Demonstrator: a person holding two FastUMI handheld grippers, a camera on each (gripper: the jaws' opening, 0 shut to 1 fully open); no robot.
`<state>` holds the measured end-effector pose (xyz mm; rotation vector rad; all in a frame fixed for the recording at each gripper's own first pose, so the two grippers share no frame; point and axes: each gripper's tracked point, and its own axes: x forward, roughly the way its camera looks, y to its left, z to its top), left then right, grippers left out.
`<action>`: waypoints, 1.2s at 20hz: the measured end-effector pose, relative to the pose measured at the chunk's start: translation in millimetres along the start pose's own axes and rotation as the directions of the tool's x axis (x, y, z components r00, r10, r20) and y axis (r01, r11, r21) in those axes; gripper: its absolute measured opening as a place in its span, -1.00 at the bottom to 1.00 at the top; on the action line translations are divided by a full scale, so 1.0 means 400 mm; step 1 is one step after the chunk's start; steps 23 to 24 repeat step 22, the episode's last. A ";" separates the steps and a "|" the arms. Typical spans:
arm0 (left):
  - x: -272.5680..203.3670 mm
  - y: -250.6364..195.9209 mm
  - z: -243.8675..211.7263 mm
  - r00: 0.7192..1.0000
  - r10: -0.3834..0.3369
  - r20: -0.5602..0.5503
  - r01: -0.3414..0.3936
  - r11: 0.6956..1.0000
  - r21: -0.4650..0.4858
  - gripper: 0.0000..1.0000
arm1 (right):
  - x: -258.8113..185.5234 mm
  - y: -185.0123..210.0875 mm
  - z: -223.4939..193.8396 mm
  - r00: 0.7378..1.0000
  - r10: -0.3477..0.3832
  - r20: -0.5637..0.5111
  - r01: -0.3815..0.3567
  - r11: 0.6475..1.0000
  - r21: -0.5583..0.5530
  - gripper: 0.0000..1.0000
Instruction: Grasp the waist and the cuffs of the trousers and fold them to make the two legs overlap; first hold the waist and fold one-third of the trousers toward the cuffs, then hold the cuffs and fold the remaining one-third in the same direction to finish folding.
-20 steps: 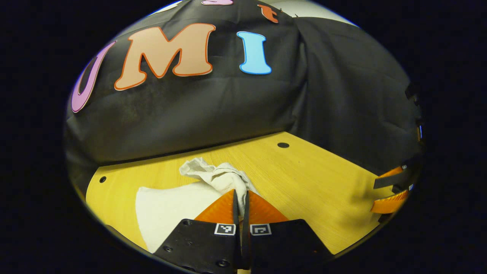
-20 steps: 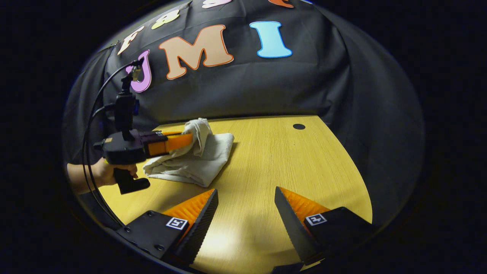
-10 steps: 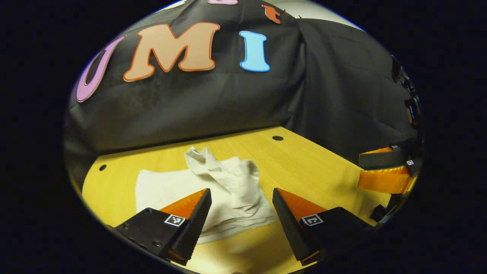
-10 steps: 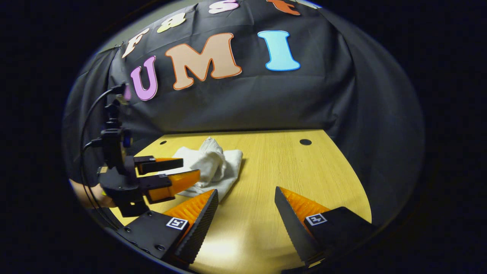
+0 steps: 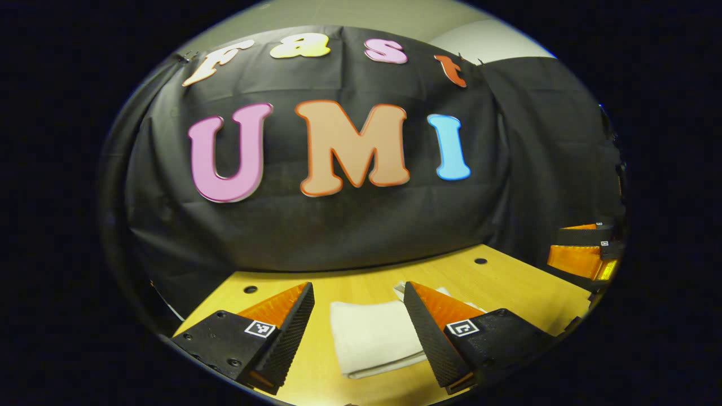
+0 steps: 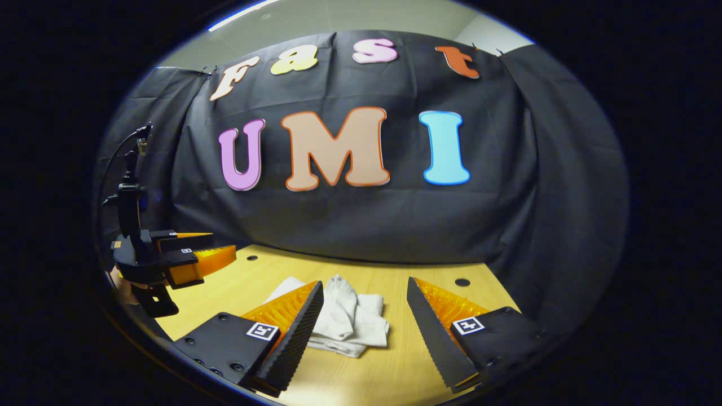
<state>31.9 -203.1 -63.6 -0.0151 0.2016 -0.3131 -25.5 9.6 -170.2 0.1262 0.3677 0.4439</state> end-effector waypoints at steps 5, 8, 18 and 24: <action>-0.074 0.121 0.088 0.990 0.103 0.100 -0.107 0.993 0.039 0.87 | -0.017 0.075 0.078 0.998 -0.009 0.070 0.010 1.000 -0.006 0.86; -0.103 0.147 0.086 0.984 0.137 0.118 -0.142 0.989 0.032 0.86 | -0.023 0.092 0.088 0.996 -0.028 0.079 0.027 1.000 0.016 0.92; -0.124 0.208 0.034 0.985 0.156 0.076 -0.155 0.988 -0.013 0.86 | -0.038 0.100 0.095 0.990 -0.118 0.082 0.114 0.992 0.052 0.93; -0.121 0.214 0.046 0.985 0.148 0.089 -0.147 0.989 -0.017 0.87 | -0.041 0.095 0.107 0.986 -0.137 0.098 0.133 0.990 0.047 0.86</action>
